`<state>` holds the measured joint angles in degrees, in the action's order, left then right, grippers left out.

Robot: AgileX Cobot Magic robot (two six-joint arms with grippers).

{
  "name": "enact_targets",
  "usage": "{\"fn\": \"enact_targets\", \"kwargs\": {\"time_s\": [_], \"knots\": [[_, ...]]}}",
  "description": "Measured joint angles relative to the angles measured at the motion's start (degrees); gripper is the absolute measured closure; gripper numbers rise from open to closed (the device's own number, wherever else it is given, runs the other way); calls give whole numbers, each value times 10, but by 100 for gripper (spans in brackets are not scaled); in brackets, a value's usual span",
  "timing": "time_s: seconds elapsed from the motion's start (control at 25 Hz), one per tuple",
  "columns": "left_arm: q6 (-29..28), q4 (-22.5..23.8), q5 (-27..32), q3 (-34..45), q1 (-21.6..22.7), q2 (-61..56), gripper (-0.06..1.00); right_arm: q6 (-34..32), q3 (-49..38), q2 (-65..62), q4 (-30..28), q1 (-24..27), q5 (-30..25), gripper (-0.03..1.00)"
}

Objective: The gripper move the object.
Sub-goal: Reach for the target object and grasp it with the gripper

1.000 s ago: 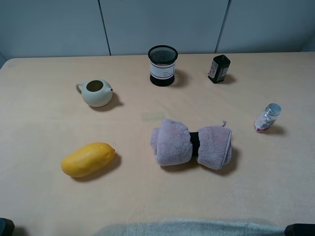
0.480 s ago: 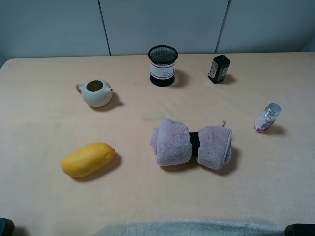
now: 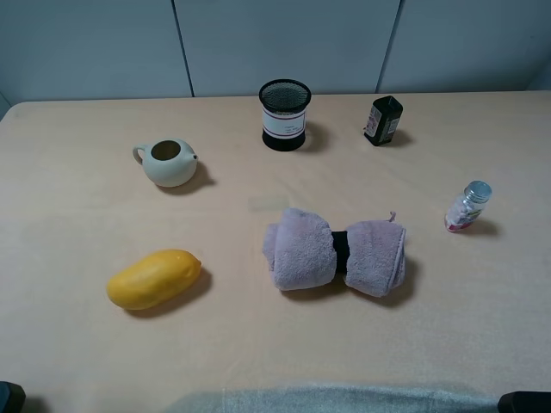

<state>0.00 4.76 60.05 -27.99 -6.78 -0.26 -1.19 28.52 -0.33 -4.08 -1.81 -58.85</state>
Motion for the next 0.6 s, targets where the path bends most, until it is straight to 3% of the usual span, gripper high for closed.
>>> {"fn": "enact_targets", "kwargs": {"time_s": [0.32,0.6], "knots": [[0,0,0,0,0,0,15,9,34,39,7,0,8,28],[0,0,0,0,0,0,15,114,84,163,50,0,13,28]]}}
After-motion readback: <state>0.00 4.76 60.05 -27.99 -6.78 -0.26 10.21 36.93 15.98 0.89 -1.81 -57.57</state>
